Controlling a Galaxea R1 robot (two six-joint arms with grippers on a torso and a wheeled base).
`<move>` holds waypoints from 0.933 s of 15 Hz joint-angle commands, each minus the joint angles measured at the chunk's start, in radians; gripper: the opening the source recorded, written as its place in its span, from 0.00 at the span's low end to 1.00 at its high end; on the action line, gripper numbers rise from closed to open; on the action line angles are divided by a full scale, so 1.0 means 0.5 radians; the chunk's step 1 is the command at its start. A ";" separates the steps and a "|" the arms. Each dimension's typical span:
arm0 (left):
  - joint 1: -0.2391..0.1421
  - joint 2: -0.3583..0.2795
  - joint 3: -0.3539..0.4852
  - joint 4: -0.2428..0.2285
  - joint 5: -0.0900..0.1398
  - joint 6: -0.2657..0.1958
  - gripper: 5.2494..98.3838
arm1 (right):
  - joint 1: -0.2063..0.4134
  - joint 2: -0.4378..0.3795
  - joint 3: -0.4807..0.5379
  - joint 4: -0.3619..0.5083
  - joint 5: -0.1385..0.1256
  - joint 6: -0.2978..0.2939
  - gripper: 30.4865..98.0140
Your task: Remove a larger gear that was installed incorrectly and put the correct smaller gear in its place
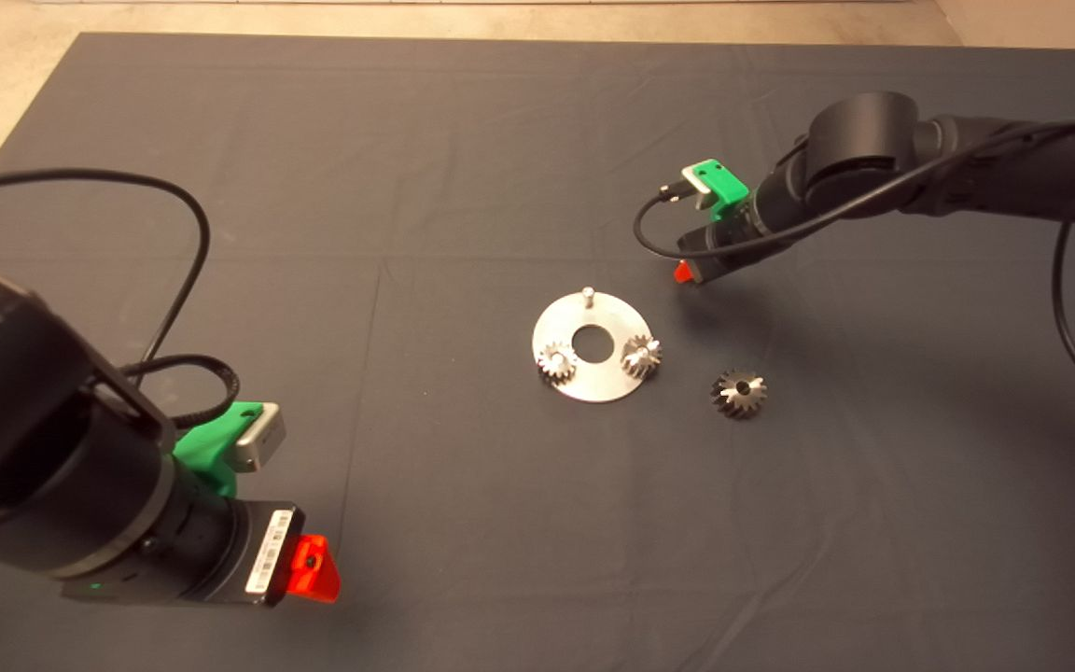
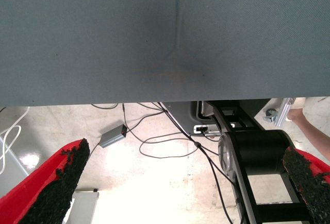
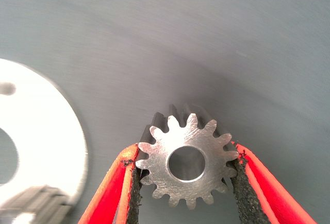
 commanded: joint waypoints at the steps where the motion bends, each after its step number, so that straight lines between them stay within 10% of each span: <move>1: -0.016 0.001 0.027 -0.024 0.105 -0.014 0.99 | 0.083 0.075 0.002 0.034 -0.053 0.017 0.13; 14: -0.016 -0.002 0.026 -0.024 0.108 -0.014 0.99 | 0.083 0.470 -0.228 0.036 -0.069 0.020 0.13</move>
